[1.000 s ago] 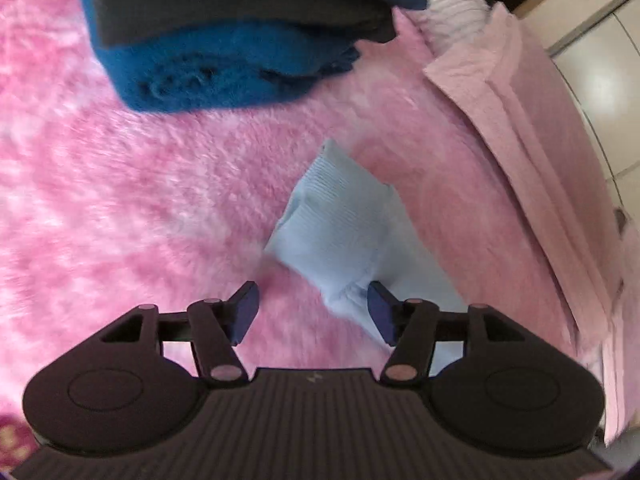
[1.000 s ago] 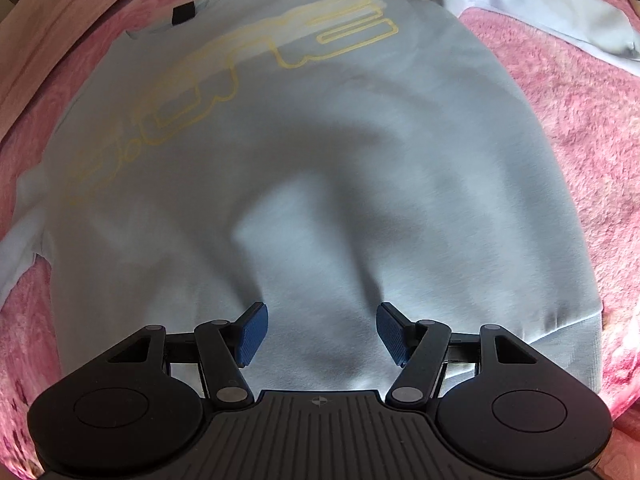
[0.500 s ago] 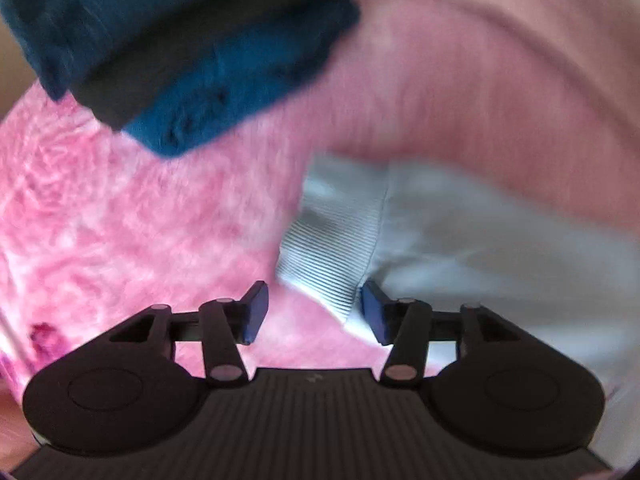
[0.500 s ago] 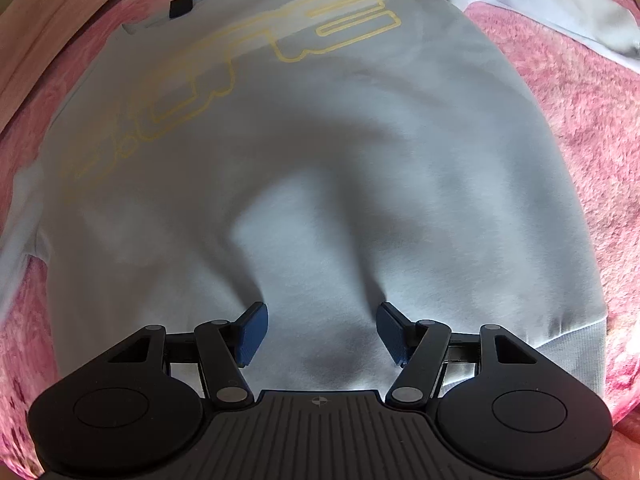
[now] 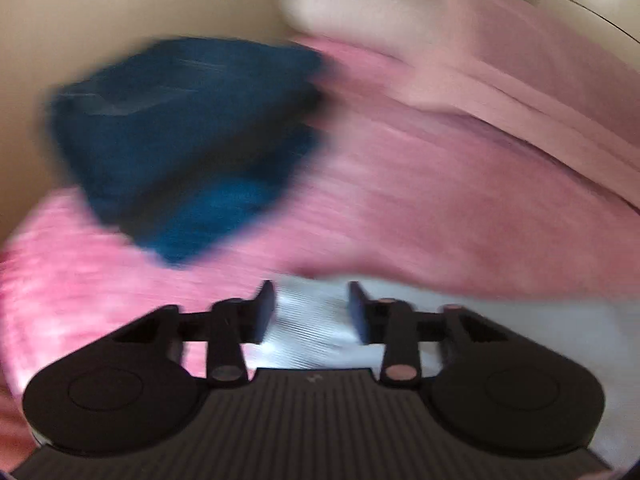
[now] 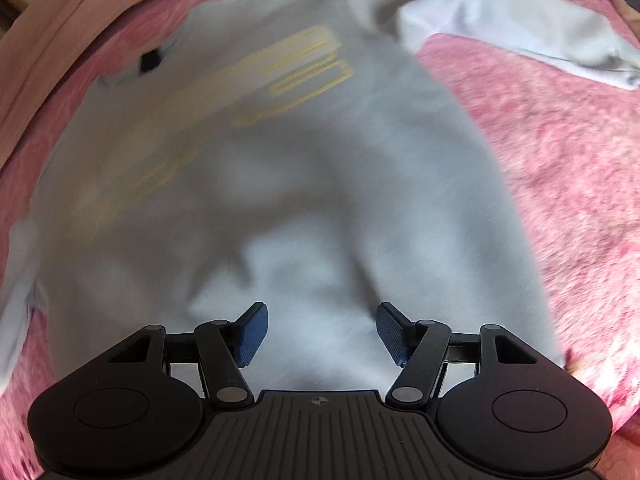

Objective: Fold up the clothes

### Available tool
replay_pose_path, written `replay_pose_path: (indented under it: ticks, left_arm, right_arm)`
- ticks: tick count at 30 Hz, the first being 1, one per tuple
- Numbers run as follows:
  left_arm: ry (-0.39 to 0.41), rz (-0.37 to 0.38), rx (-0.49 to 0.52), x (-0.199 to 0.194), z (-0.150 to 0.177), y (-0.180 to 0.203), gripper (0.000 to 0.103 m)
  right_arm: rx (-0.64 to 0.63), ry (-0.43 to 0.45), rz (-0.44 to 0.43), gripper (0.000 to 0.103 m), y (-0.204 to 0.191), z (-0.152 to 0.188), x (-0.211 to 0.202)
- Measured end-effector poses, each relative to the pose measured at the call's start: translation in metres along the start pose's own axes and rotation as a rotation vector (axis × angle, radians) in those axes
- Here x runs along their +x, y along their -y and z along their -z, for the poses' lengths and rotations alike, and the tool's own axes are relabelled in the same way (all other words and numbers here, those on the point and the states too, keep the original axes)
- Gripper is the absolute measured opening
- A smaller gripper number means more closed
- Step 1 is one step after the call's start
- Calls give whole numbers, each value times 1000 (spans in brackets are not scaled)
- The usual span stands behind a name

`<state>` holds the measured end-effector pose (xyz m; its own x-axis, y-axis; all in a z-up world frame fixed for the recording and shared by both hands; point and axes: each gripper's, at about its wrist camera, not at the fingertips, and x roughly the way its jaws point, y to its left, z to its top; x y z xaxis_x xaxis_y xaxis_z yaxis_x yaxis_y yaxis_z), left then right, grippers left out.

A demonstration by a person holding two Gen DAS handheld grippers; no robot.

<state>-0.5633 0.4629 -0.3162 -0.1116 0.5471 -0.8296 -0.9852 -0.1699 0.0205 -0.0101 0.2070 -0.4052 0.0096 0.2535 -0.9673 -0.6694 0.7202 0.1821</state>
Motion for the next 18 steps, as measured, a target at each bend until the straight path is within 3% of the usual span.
replay_pose_path:
  ticks: [4,6,9,13,14,15,18]
  left_arm:
    - [-82,338,234,30,-1,90,25]
    - [-72,450,343,45,-6,141,48]
    - [-87,572,481,75,-17,212,48]
    - [-115,603,643,107,-16,266,42]
    - [-124,606,684,113,-13,276,21]
    - [-106,613,716,113,-9,278,10]
    - [19,579,815,99,6,287,5]
  right_arm:
    - [49,9,18,64,17,-6,0]
    - [68,16,19,64,25,-7,-1]
    - [83,33,26,64,36,-7,-7]
    - [150,54,63,64,58,-2,-14]
    - [168,59,73,64,63,0,-15]
    - [190,61,81,64,68,1,-15]
    - [240,72,101,64,82,4,-17]
